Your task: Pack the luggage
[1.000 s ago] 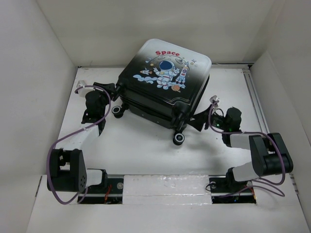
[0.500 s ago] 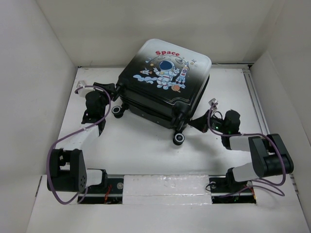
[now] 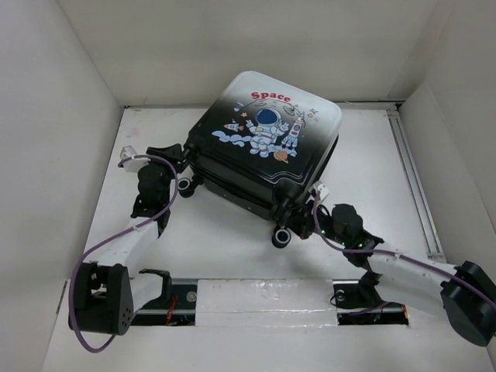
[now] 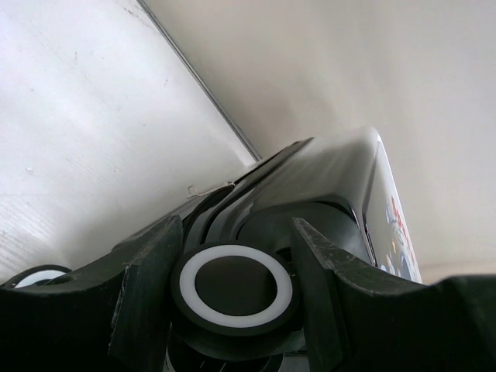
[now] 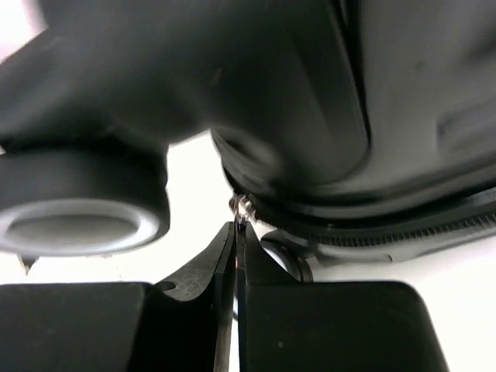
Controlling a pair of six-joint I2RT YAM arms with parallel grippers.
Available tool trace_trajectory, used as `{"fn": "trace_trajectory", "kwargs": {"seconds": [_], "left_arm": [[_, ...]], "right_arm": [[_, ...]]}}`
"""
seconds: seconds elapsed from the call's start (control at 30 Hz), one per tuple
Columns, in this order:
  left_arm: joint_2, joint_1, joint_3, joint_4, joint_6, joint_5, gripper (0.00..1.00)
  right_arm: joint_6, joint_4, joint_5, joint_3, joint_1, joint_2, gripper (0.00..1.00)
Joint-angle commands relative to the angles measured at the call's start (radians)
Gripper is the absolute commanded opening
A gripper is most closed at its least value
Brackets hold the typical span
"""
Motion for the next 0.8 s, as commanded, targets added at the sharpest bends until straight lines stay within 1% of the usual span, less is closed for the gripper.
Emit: {"fn": "trace_trajectory", "kwargs": {"seconds": [0.0,0.03,0.07,0.1,0.13,0.17,0.23,0.27,0.3,0.33,0.4,0.43,0.47,0.5,0.53,0.57,0.6,0.63,0.67,0.7,0.73,0.77], "left_arm": [[-0.103,-0.12,-0.014,0.186,-0.03,0.099,0.0],[-0.112,-0.135,-0.025,0.186,-0.03,0.099,0.0],[-0.112,-0.155,-0.035,0.186,-0.03,0.099,0.0],[-0.128,-0.18,-0.057,0.186,-0.02,0.099,0.0],[-0.15,-0.233,-0.069,0.186,-0.02,0.072,0.0],[-0.163,-0.259,-0.083,0.186,-0.007,0.058,0.0],[-0.195,-0.293,-0.115,0.177,0.002,0.044,0.0],[-0.23,-0.304,-0.124,0.177,0.002,0.044,0.0],[-0.244,-0.318,-0.124,0.164,0.002,0.055,0.0],[-0.255,-0.318,-0.135,0.152,0.002,0.055,0.0],[-0.279,-0.329,-0.144,0.152,0.002,0.098,0.0],[-0.28,-0.329,-0.154,0.152,0.002,0.109,0.0],[-0.289,-0.358,-0.154,0.152,0.002,0.118,0.0],[-0.289,-0.376,-0.154,0.152,0.002,0.118,0.0],[-0.289,-0.397,-0.154,0.152,0.011,0.107,0.0],[-0.277,-0.419,-0.154,0.163,0.011,0.098,0.0],[-0.254,-0.454,-0.154,0.187,0.023,0.098,0.0],[-0.237,-0.473,-0.154,0.201,0.023,0.089,0.0],[-0.217,-0.494,-0.141,0.212,0.023,0.089,0.0],[-0.176,-0.541,-0.141,0.227,0.023,0.089,0.0],[-0.152,-0.568,-0.128,0.262,0.023,0.089,0.0],[-0.134,-0.595,-0.118,0.275,0.023,0.075,0.0]], "right_arm": [[0.033,-0.012,0.15,0.102,0.062,-0.014,0.0],[0.019,-0.032,0.19,0.124,0.045,0.005,0.0],[0.01,-0.032,0.19,0.175,0.024,0.025,0.0],[-0.01,-0.043,0.18,0.203,-0.009,0.066,0.0],[-0.01,-0.043,0.148,0.232,-0.047,0.084,0.0],[-0.022,-0.043,0.091,0.289,-0.128,0.101,0.0],[-0.042,-0.043,0.033,0.357,-0.215,0.167,0.0],[-0.042,-0.043,-0.063,0.392,-0.319,0.195,0.0],[-0.042,-0.043,-0.123,0.468,-0.367,0.224,0.0],[-0.042,-0.043,-0.189,0.504,-0.407,0.276,0.0],[-0.033,-0.043,-0.242,0.542,-0.449,0.292,0.0],[-0.033,-0.043,-0.242,0.526,-0.449,0.292,0.0],[-0.033,-0.043,-0.219,0.495,-0.425,0.261,0.0],[-0.022,-0.003,-0.154,0.449,-0.376,0.241,0.0],[0.004,0.052,-0.121,0.323,-0.345,0.221,0.0],[0.071,0.116,-0.085,0.255,-0.307,0.195,0.0],[0.096,0.172,-0.037,0.199,-0.265,0.195,0.0],[0.111,0.233,0.071,0.134,-0.166,0.195,0.0],[0.111,0.252,0.116,0.122,-0.112,0.207,0.0],[0.102,0.27,0.147,0.122,-0.063,0.248,0.0],[0.102,0.279,0.164,0.134,0.013,0.273,0.0],[0.087,0.28,0.178,0.172,0.046,0.295,0.0]]}}
